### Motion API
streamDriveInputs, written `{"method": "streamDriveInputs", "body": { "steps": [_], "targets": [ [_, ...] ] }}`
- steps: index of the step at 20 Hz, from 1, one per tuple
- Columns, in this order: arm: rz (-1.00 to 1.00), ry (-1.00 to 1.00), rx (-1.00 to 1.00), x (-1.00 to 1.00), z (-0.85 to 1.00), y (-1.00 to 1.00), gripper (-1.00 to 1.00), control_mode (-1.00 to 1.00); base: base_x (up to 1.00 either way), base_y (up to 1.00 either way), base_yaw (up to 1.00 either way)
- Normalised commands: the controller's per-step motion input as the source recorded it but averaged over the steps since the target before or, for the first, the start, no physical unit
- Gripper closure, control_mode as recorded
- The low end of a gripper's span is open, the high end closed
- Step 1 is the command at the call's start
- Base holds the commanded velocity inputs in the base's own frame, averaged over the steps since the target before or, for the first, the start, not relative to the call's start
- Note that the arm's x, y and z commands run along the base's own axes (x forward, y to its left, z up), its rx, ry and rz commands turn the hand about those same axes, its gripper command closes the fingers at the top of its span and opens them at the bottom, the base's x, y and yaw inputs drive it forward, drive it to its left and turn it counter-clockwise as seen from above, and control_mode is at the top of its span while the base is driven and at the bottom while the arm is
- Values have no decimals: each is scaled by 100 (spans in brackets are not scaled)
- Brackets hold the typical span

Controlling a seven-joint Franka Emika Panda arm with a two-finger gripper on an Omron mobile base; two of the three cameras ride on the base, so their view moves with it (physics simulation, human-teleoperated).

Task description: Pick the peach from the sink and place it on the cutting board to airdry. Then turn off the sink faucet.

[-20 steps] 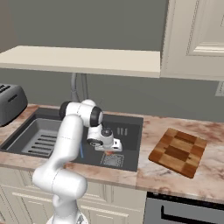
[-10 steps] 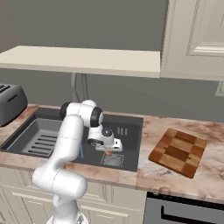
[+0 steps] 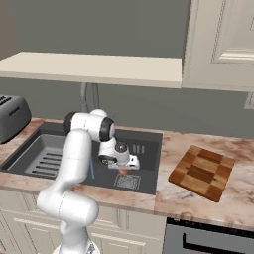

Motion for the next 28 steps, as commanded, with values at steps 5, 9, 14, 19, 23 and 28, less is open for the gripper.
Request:
{"method": "streamDriveInputs", "body": {
  "steps": [5, 9, 14, 19, 23, 28],
  "targets": [
    [3, -9, 1, -40, 56, -24, 100, -100, 0, 0, 0],
    [4, -11, 2, -42, 65, -27, 100, -100, 0, 0, 0],
    [3, -10, 1, -42, 83, -22, 100, -100, 0, 0, 0],
    [1, -2, 0, -29, 100, -14, 100, -100, 0, 0, 0],
    [0, 0, 0, -36, 100, -22, 100, -100, 0, 0, 0],
    [0, 0, 0, -30, 100, -21, 100, -100, 0, 0, 0]
  ]
}}
